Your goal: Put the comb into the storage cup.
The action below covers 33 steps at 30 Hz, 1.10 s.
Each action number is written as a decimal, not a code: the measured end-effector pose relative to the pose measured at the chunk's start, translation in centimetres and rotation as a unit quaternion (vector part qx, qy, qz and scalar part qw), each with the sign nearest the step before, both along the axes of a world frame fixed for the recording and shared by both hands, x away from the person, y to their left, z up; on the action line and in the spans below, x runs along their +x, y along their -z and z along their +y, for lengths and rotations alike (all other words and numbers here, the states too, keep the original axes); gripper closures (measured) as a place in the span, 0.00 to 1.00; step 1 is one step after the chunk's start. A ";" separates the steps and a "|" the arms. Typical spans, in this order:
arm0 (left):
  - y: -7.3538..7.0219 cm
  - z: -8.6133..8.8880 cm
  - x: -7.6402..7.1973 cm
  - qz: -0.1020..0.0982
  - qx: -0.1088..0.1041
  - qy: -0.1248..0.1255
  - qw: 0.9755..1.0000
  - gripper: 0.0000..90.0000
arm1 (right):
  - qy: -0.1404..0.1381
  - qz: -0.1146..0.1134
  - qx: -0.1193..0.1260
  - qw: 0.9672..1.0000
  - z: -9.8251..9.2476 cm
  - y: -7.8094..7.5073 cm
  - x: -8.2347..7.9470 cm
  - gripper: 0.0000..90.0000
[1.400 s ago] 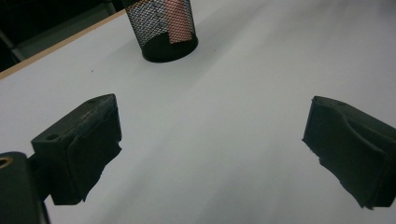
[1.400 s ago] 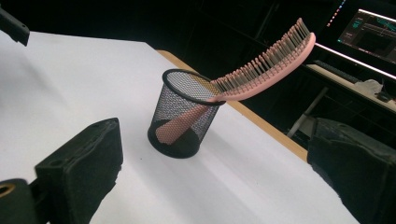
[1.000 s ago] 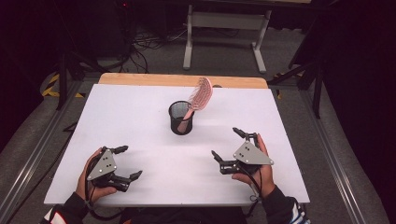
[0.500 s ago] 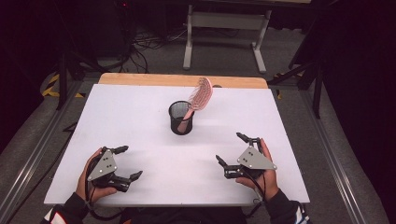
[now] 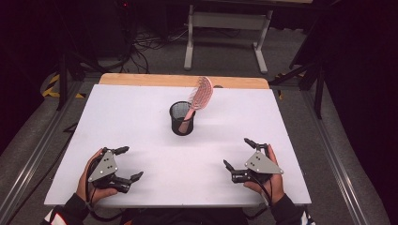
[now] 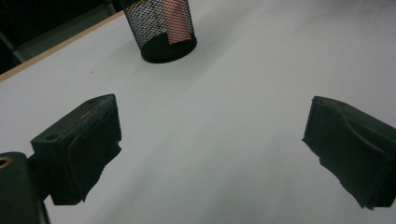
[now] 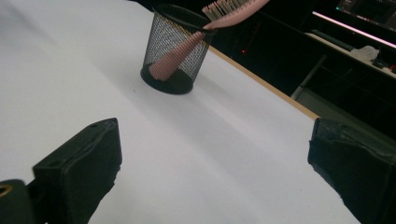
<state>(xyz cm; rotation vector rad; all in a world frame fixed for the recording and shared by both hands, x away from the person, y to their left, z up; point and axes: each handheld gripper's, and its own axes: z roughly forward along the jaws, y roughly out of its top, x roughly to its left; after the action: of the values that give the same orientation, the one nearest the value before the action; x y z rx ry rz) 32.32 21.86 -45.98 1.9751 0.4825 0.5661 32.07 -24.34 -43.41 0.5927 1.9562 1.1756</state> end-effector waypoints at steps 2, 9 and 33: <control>0.0 0.0 0.0 -0.001 0.000 0.001 1.000 0.06 | 0.004 0.004 -0.004 1.000 -0.3 0.4 0.0 0.04; -0.1 -0.1 0.0 -0.002 -0.002 0.000 1.000 0.05 | 0.022 0.017 -0.004 1.000 -1.9 1.3 -0.2 0.03; -0.1 -0.4 -0.2 -0.005 0.001 0.001 1.000 0.05 | 0.034 0.020 0.010 0.999 -3.1 1.7 -0.7 0.03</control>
<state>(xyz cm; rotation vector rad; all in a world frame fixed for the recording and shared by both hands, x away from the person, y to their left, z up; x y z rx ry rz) 32.14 21.41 -45.85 1.9739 0.4732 0.5740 31.32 -27.45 -45.06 0.6916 1.9455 1.1501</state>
